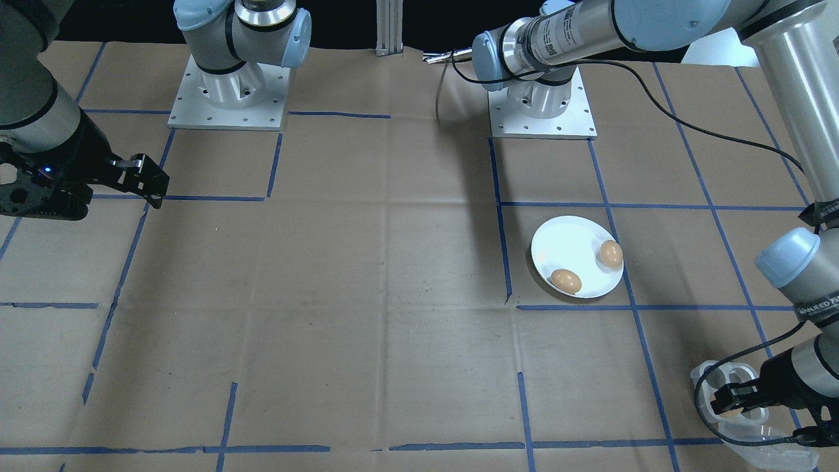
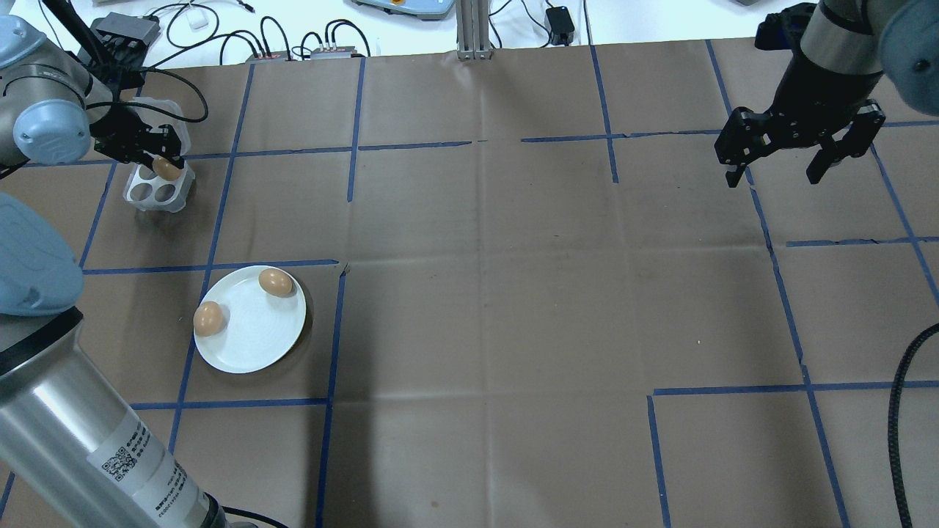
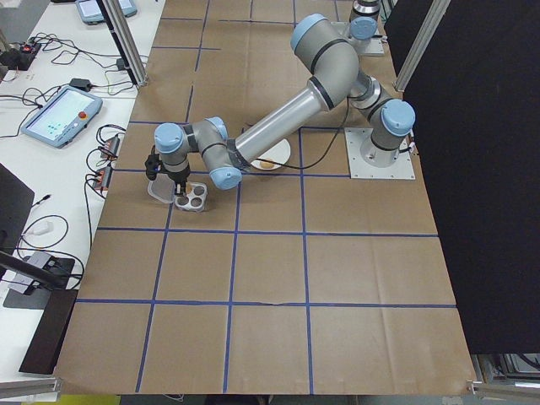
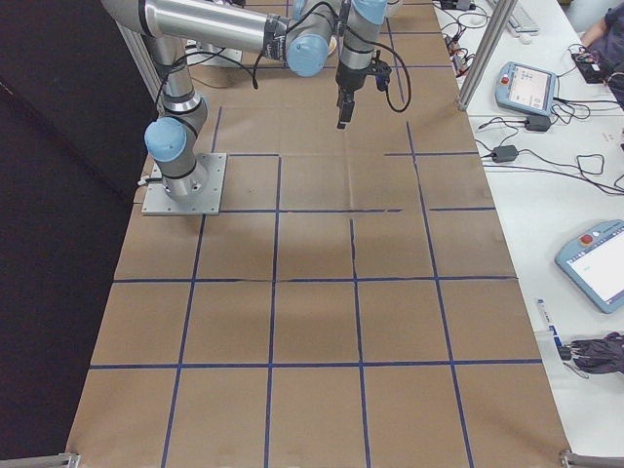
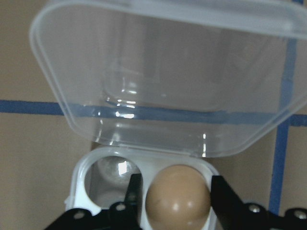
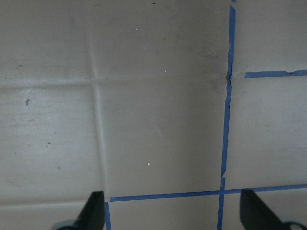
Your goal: Place egg on plate
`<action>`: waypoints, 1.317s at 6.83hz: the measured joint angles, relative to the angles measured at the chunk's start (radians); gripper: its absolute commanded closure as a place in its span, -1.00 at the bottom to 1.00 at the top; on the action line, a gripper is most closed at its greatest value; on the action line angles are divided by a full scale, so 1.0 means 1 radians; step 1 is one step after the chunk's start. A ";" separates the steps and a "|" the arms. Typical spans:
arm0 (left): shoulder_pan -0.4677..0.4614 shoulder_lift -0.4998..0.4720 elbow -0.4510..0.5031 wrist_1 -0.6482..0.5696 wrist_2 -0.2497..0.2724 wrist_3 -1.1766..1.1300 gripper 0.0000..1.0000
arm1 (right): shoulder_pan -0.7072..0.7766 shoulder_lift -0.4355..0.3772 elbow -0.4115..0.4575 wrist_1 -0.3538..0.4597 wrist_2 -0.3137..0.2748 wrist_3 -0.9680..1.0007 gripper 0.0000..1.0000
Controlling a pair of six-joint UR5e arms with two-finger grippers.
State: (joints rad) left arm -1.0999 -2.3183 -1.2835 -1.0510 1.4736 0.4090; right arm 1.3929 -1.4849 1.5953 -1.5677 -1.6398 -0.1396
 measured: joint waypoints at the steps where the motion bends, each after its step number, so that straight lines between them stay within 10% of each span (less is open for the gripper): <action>1: 0.000 0.002 0.000 -0.001 0.002 0.002 0.98 | 0.000 0.000 0.000 0.000 0.000 0.000 -1.00; 6: -0.025 0.134 -0.031 -0.153 -0.001 -0.007 1.00 | 0.000 0.000 0.000 0.000 0.000 0.000 -1.00; 9: -0.090 0.346 -0.271 -0.247 -0.002 -0.151 0.98 | 0.000 0.000 0.000 0.000 0.000 0.000 -1.00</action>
State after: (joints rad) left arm -1.1904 -1.9724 -1.5549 -1.2977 1.4717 0.2581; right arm 1.3928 -1.4849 1.5953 -1.5677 -1.6398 -0.1396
